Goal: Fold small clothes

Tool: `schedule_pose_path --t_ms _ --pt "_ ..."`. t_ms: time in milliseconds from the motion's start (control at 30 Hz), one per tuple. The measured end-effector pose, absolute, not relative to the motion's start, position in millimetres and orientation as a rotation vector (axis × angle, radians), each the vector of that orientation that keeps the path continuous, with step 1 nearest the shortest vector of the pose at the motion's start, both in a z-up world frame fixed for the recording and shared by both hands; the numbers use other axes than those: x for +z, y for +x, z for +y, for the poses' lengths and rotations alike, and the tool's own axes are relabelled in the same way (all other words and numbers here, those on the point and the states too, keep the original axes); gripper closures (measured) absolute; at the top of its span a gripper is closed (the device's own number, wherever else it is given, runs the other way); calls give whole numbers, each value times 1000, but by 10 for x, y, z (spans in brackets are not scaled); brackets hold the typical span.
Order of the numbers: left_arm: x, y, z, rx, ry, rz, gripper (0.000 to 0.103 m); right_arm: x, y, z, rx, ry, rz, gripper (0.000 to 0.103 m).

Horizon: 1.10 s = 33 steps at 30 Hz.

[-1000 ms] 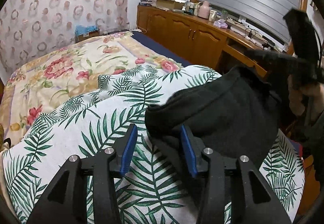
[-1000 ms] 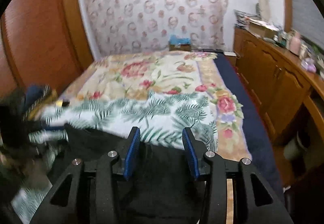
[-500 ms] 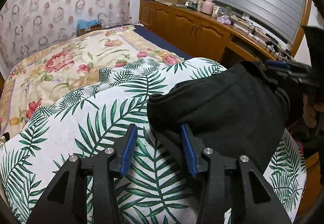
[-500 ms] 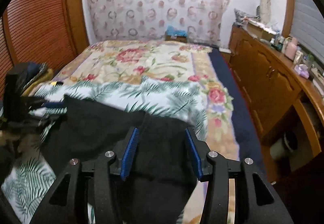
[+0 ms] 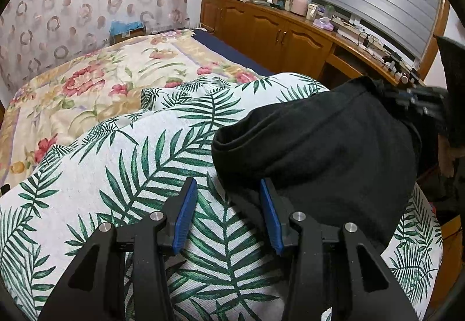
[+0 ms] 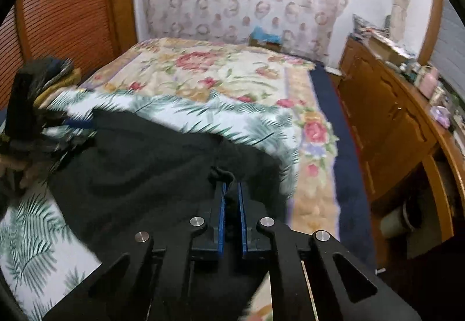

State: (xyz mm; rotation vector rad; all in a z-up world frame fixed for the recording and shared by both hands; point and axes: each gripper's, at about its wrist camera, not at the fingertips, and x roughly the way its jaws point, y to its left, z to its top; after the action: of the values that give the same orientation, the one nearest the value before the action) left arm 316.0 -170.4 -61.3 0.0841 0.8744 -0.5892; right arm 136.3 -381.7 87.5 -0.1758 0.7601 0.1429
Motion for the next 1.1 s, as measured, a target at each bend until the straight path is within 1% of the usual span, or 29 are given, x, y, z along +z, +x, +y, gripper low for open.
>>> schedule_pose_path --t_ms 267,300,367,400,433,467,500,600,633,667,900,1100 --pt "-621 3178 -1692 -591 76 878 57 988 1560 -4070 16 -108 723 96" --pt "-620 3176 -1689 -591 76 878 57 996 1548 -4067 4 -111 720 93" --pt "-620 3177 -1688 -591 75 878 56 994 1526 -4044 -21 -107 712 72" --pt "-620 3178 -1687 -592 74 878 56 991 1505 -4042 -33 -99 710 65" --pt "-620 3176 -1690 -592 75 878 56 984 1496 -4034 -44 -86 708 51" --pt "-620 3177 -1690 -592 75 878 56 958 1460 -3997 -50 -73 705 40" --pt "-621 3177 -1688 -591 76 878 56 965 1433 -4011 -49 -60 701 37" --pt "-621 3177 -1686 -591 76 878 56 895 1392 -3970 -22 -20 705 34" --pt "-621 3177 -1686 -591 76 878 56 863 1395 -3954 -6 -4 714 31" --pt "-622 3179 -1685 -591 76 878 56 825 1385 -3942 14 13 726 30" --pt "-632 3180 -1682 -588 81 877 56 441 1528 -3894 79 75 834 30" --pt "-642 3181 -1672 -586 73 890 56 326 1640 -3963 144 158 858 30"
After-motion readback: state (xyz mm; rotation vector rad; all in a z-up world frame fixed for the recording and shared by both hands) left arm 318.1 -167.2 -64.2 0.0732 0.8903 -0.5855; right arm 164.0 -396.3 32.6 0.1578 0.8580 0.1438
